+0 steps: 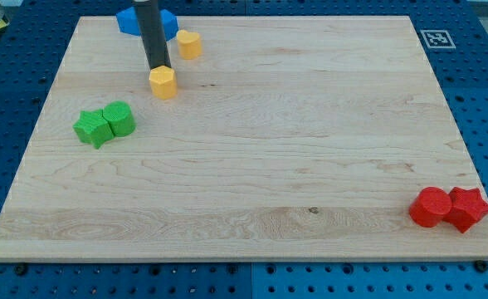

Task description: Move the yellow hexagon above the green circle

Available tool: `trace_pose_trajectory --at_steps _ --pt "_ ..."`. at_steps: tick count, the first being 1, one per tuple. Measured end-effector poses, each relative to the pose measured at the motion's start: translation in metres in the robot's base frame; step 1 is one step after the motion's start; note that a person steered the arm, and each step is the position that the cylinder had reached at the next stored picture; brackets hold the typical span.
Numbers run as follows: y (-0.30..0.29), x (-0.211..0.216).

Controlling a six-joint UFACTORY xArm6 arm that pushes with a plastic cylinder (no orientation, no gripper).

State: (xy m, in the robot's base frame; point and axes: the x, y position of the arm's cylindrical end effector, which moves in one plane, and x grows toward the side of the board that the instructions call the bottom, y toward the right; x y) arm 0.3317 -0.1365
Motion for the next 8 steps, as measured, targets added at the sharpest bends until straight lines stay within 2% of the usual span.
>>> trace_pose_trajectory --at_steps 2,4,6,8 --pt "0.007 -0.002" --pt "0.041 0.002" --pt "0.01 0.04" --pt "-0.016 0.052"
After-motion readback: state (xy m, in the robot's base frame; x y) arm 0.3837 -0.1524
